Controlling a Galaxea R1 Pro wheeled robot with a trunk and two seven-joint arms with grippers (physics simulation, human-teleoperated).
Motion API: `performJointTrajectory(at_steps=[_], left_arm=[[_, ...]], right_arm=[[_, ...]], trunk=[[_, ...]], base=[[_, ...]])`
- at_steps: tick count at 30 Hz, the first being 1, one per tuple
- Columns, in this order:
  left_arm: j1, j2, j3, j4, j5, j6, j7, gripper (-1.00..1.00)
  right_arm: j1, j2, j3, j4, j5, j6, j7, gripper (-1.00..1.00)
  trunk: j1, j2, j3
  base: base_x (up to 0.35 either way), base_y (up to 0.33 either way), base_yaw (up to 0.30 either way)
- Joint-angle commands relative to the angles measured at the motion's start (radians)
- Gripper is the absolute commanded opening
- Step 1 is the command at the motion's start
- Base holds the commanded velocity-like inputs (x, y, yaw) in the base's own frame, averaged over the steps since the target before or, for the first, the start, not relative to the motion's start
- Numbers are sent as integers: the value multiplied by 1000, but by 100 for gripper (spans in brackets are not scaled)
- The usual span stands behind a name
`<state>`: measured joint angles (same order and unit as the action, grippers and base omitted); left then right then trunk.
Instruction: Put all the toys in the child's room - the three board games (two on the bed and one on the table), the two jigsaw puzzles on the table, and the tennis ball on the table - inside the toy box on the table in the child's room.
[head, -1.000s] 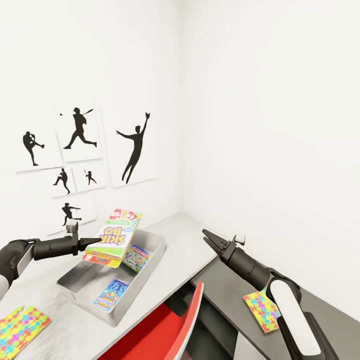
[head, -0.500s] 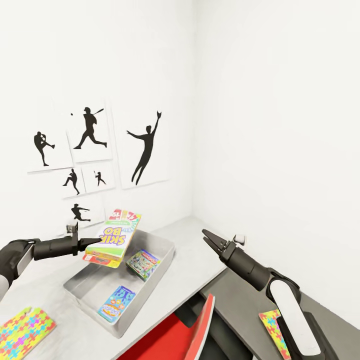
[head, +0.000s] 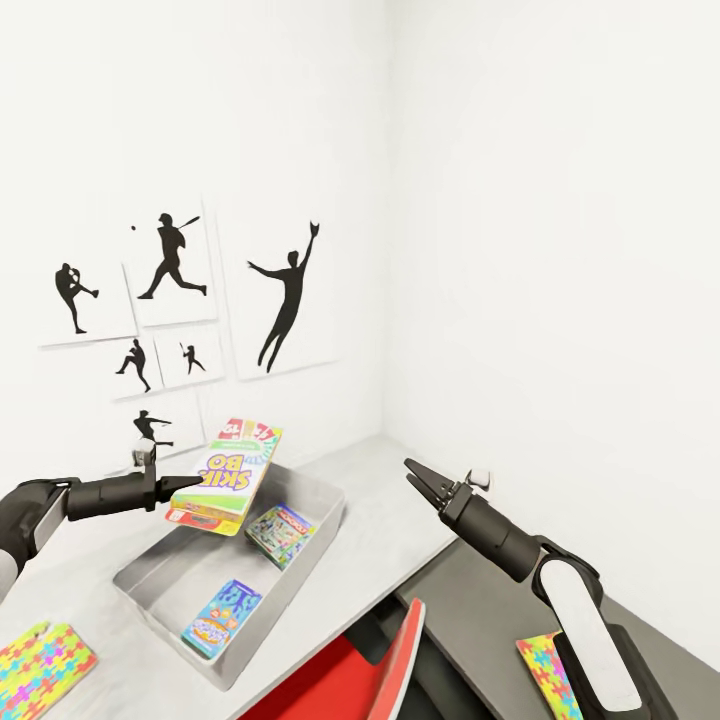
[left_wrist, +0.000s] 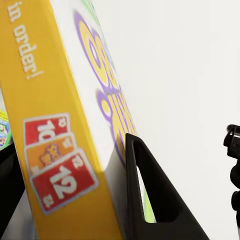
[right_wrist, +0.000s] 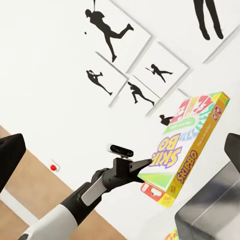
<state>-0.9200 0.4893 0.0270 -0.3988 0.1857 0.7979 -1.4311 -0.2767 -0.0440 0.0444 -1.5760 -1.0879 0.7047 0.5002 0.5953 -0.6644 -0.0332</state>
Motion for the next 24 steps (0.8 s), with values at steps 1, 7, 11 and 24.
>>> performJointTrajectory(at_steps=[1, 7, 11, 24], left_arm=[[-1, 0, 1, 0, 1, 10, -3, -100], [-2, 0, 1, 0, 1, 10, -2, -100], [-1, 0, 1, 0, 1, 10, -2, -100], [-1, 0, 0, 0, 1, 10, -3, -100]], right_arm=[[-1, 0, 0, 0, -4, 4, 0, 100], [-1, 0, 0, 1, -4, 4, 0, 100], [-1, 0, 0, 0, -4, 4, 0, 100], [-1, 0, 0, -1, -4, 4, -1, 100]], trunk=[[0, -2, -2], [0, -2, -2], [0, -2, -2], [0, -2, 1]], base=[[20, -23, 0], [106, -8, 0], [130, -1, 0], [9, 0, 88]])
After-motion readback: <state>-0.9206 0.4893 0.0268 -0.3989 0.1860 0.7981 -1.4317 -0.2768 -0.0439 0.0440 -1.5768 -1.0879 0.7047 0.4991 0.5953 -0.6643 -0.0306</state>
